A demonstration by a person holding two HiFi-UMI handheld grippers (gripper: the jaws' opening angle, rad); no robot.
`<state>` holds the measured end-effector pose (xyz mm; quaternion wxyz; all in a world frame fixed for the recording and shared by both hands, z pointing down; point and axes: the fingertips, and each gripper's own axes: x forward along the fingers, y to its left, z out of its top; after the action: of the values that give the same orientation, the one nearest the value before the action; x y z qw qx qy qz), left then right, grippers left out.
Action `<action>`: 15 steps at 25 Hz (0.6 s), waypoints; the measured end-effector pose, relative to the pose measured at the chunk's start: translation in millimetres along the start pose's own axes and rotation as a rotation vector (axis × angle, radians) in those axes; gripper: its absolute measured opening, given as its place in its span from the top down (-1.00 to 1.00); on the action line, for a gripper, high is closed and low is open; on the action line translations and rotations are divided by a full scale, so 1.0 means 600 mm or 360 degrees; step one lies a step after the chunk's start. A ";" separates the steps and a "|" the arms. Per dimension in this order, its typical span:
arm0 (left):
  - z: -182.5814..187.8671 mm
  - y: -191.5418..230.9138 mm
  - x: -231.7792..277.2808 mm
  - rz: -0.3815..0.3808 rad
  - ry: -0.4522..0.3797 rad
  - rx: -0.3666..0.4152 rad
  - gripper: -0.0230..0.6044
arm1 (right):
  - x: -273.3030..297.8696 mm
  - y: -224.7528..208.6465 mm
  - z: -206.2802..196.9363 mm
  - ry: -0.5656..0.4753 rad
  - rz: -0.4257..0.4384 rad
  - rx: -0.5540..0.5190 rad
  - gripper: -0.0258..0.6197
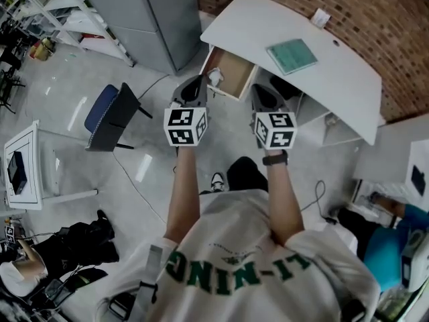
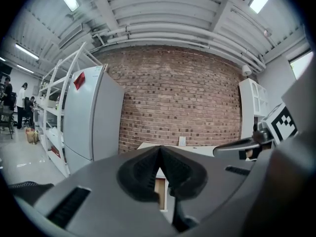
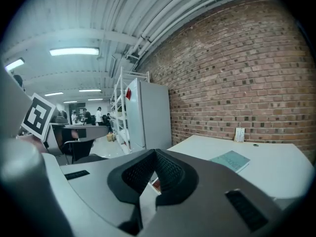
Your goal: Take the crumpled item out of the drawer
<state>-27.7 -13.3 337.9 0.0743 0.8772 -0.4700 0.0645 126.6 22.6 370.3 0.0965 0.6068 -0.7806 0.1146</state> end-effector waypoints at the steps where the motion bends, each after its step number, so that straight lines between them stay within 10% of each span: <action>1: -0.005 0.005 0.010 -0.0003 0.0014 -0.0003 0.93 | 0.010 -0.002 -0.007 0.0016 0.0003 0.0006 0.91; 15: -0.075 0.097 0.196 0.0104 0.0097 -0.0099 0.93 | 0.248 -0.068 -0.086 0.0323 0.0203 0.0017 0.91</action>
<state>-13.6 -132.5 407.9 0.1138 0.8562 -0.4978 0.0788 130.4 -109.7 465.2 0.1644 0.5415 -0.8033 0.1855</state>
